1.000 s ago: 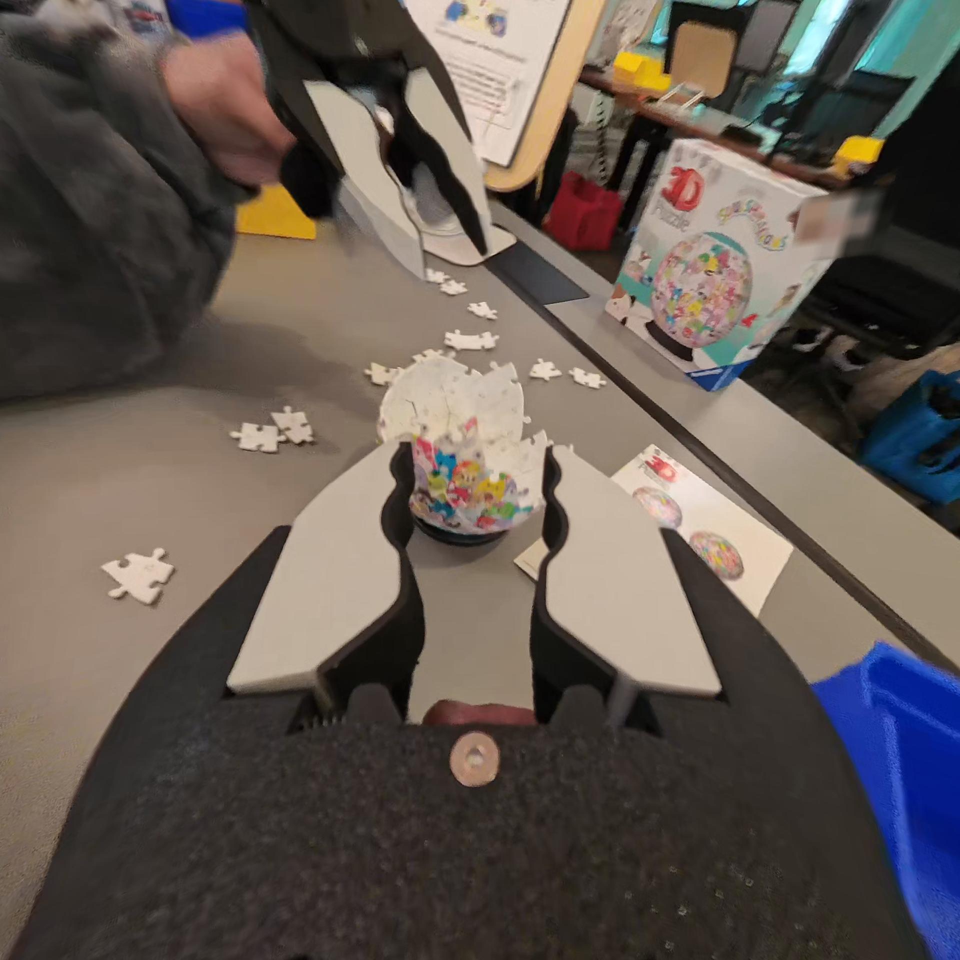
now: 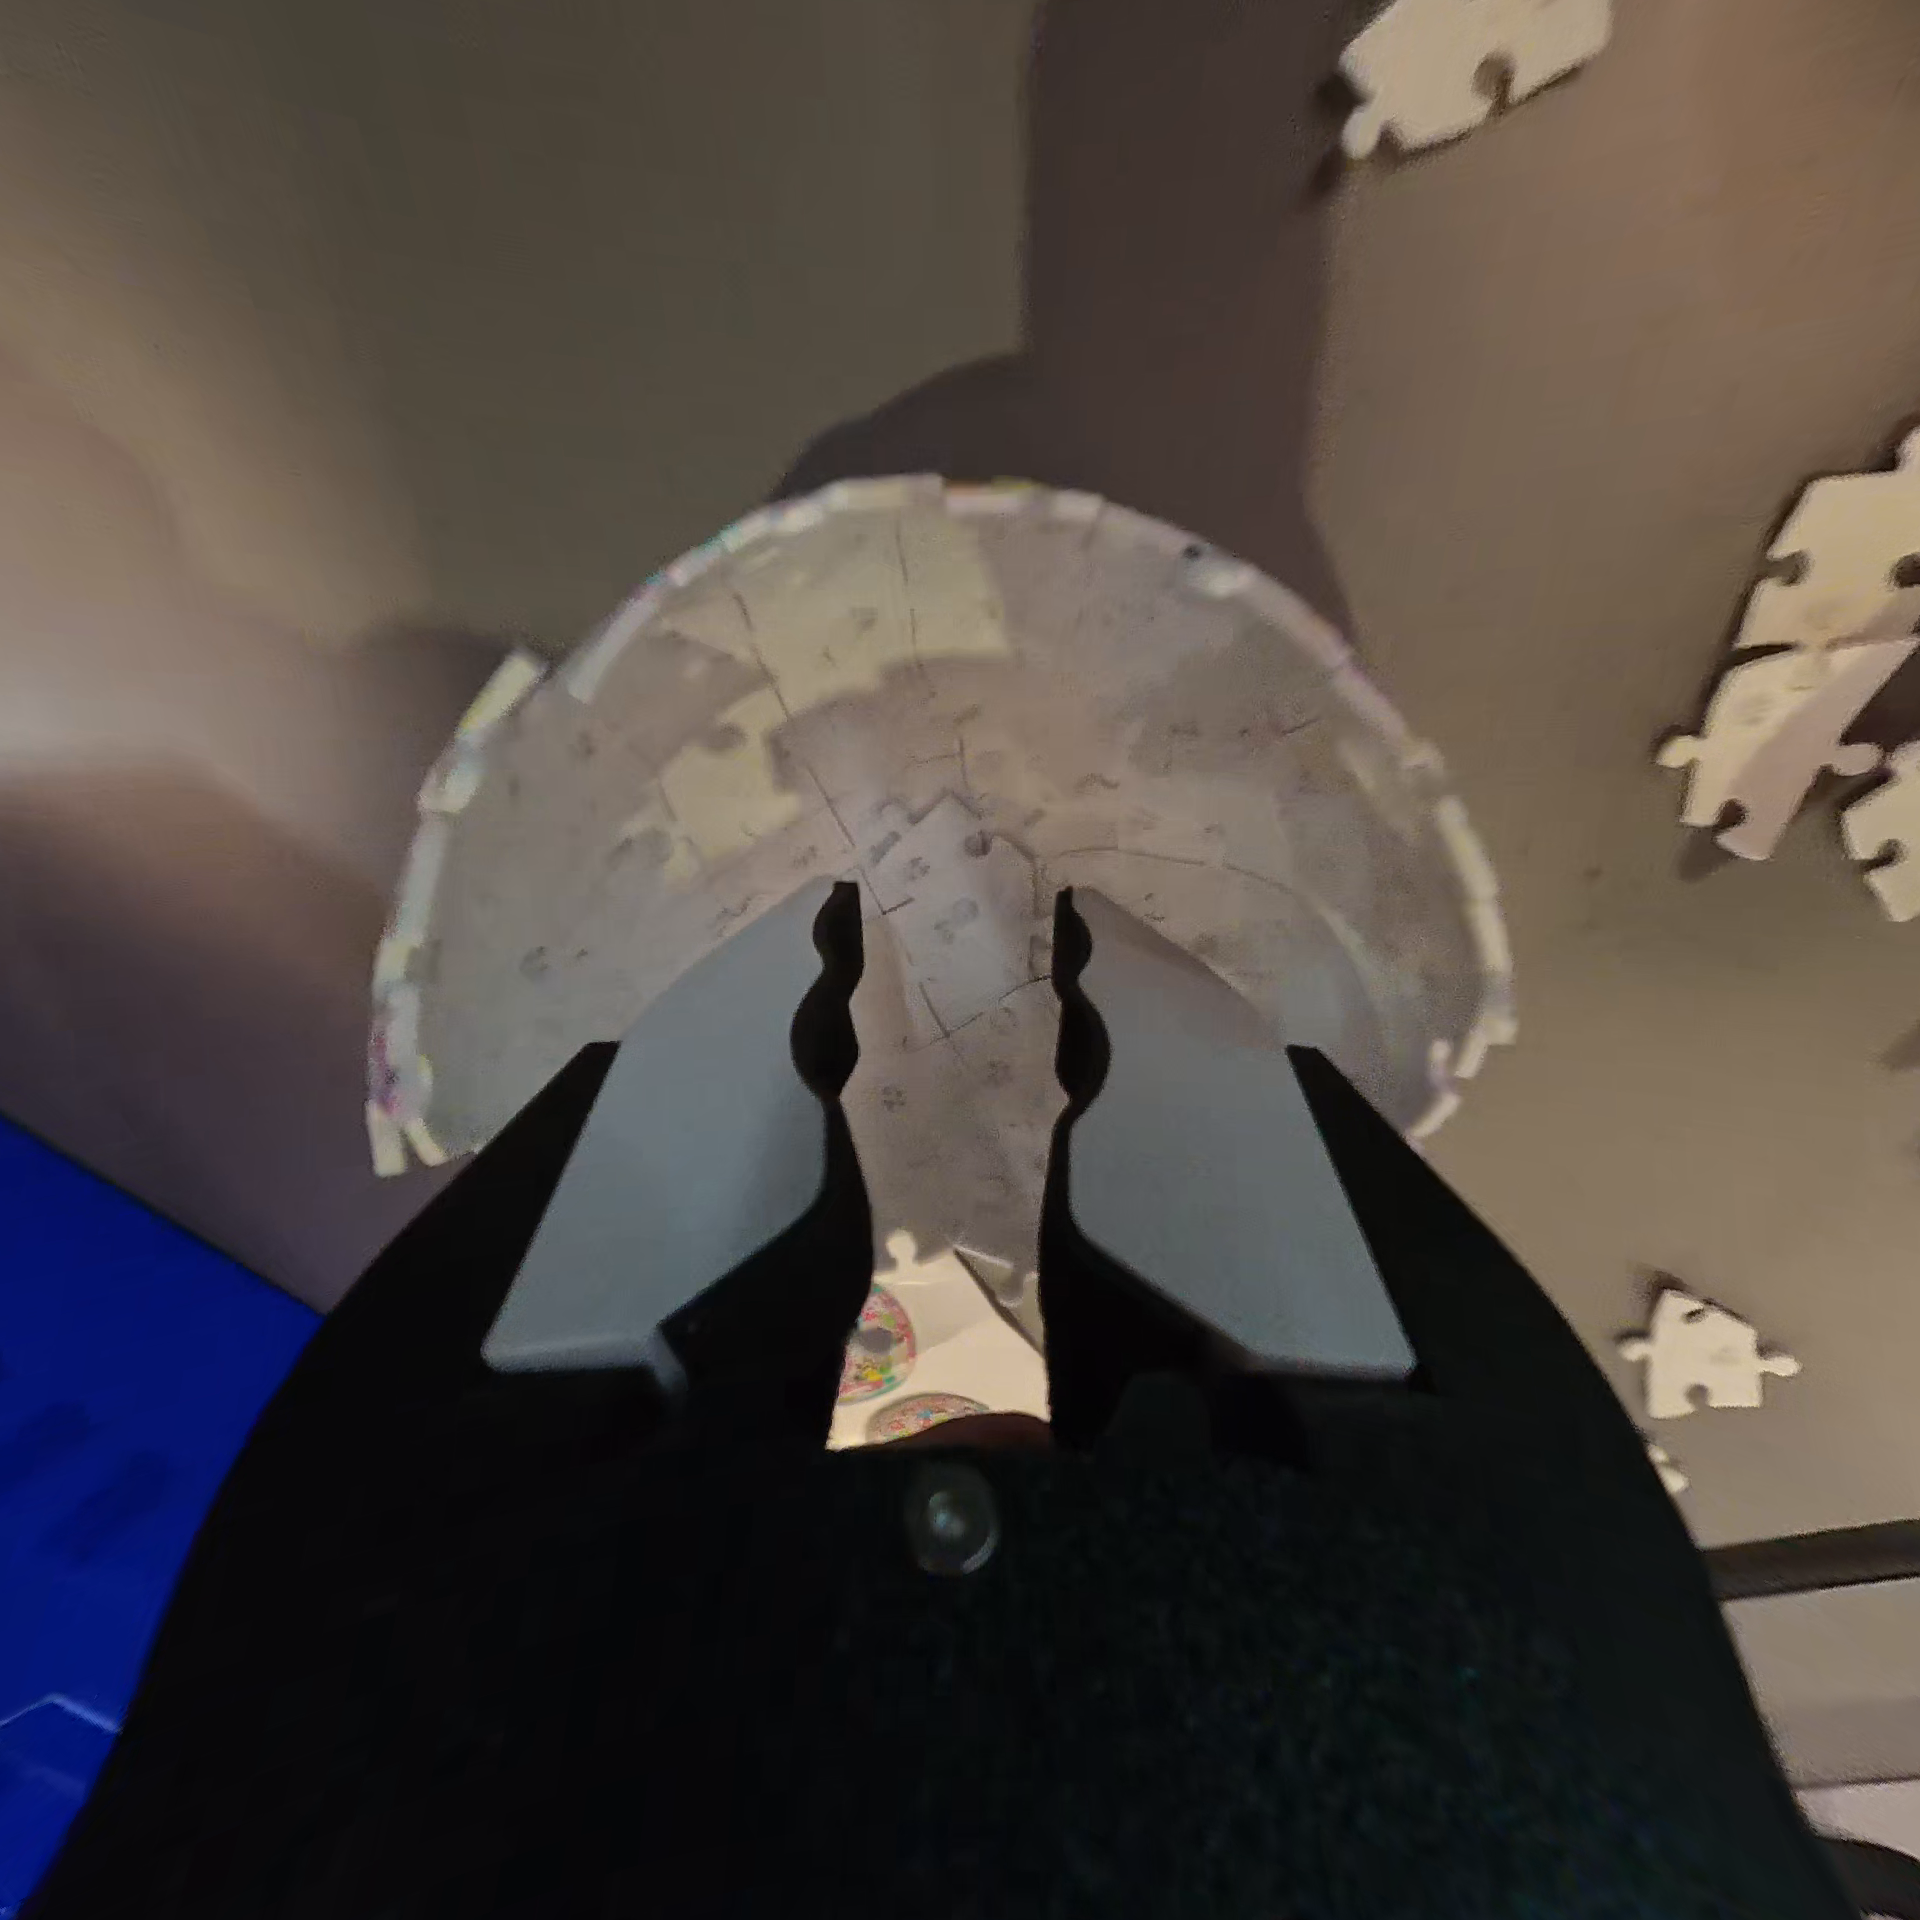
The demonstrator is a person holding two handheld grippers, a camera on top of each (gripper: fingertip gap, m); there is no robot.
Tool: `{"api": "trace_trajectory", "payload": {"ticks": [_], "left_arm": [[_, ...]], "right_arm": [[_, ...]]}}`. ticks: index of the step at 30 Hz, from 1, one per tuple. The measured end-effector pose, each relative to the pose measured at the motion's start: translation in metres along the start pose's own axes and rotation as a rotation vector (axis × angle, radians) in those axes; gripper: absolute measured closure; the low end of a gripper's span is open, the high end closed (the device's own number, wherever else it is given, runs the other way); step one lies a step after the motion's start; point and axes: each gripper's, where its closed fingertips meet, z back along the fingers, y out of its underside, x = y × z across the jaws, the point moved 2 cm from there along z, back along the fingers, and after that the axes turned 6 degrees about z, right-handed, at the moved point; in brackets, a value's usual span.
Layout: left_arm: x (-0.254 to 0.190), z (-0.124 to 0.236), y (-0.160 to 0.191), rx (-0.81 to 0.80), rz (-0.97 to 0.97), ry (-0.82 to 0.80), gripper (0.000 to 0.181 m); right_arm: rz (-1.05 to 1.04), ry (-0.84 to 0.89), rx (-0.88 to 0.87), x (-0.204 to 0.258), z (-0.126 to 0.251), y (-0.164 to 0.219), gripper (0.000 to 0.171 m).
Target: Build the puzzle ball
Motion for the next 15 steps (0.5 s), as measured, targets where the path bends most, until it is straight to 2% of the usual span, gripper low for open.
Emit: {"api": "trace_trajectory", "payload": {"ticks": [15], "left_arm": [[-0.001,-0.003,0.003,0.020,-0.041,-0.019,0.126]], "right_arm": [[0.005,0.099,0.074,0.003,-0.013,0.008,0.135]]}}
